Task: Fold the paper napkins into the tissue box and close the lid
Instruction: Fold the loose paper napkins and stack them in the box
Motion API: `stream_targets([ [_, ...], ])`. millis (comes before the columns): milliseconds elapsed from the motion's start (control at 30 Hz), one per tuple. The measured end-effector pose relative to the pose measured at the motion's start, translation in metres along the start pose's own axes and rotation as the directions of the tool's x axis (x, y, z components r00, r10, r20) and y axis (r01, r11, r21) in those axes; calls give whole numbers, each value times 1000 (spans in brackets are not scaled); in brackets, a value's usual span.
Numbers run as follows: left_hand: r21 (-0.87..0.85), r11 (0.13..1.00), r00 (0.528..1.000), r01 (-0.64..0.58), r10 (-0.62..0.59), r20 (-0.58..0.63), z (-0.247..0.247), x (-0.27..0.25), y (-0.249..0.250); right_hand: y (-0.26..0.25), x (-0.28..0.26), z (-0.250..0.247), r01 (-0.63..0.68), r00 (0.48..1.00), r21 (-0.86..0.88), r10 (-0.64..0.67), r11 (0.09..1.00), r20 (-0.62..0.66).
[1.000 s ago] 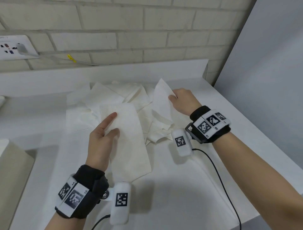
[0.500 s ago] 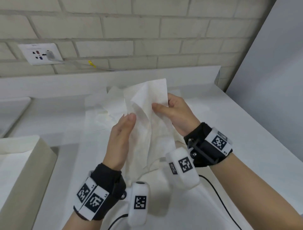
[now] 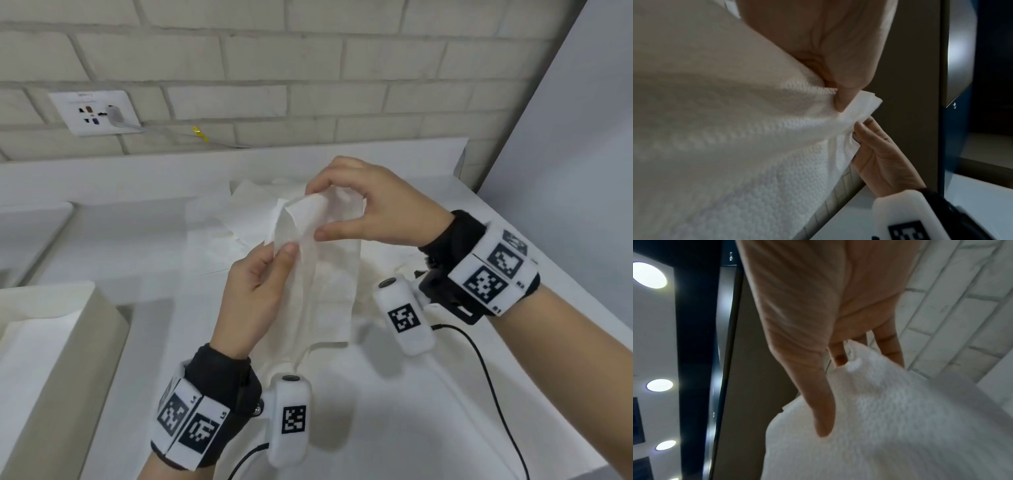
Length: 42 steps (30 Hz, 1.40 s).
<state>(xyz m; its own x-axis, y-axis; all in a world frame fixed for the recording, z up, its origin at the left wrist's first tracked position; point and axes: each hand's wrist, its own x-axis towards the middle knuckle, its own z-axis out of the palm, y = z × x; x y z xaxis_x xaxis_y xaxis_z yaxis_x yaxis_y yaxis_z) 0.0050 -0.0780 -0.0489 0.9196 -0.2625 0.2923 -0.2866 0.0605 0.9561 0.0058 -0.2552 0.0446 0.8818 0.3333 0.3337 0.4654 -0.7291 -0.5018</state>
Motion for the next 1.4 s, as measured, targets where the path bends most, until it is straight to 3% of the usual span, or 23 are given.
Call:
stream_targets([
  [267, -104, 994, 1000, 24, -24, 1, 3, -4, 10, -1, 9, 4, -84, 996, 115, 85, 990, -12],
  [467, -52, 999, 1000, -2, 2, 7, -5, -4, 6, 4, 12, 12, -129, 989, 337, 144, 932, -18],
  [600, -42, 999, 1000, 3, -3, 6, -5, -4, 8, 6, 12, 18, -136, 990, 300, 142, 944, 2],
  [700, -62, 997, 998, 39, -43, -55, -5, -3, 7, 10, 10, 26, -112, 981, 157, 135, 981, -143],
  [767, -90, 995, 993, 52, -61, -104, -5, -2, 8, 11, 8, 33, -211, 936, 238, 266, 948, -230],
  [833, -141, 989, 988, 50, -69, -135, -4, -1, 11, 9, 4, 41, -352, 902, 408, 421, 842, -90],
  [900, -182, 982, 987, 54, -80, -138, -3, 1, 13, 10, -2, 53, -431, 895, 515, 425, 741, 136],
  [967, -188, 981, 986, 56, -83, -141, -4, 3, 10, 10, -6, 65, -436, 896, 574, 394, 693, 205],
  [1100, -94, 995, 993, 26, -36, -112, -16, 4, -3, 7, -3, 78, -369, 904, 610, 424, 701, 60],
  [1233, -36, 974, 973, 224, -222, 55, -36, 2, -7, -3, 4, 91, -242, 896, 614, 415, 752, -155],
  [1300, 93, 957, 958, 274, -281, 64, -43, -2, -7, -10, 8, 96, -240, 898, 622, 414, 745, -148],
  [1400, 290, 924, 967, 250, -224, -120, -48, -6, -7, -20, 11, 105, -392, 892, 597, 449, 700, 59],
])
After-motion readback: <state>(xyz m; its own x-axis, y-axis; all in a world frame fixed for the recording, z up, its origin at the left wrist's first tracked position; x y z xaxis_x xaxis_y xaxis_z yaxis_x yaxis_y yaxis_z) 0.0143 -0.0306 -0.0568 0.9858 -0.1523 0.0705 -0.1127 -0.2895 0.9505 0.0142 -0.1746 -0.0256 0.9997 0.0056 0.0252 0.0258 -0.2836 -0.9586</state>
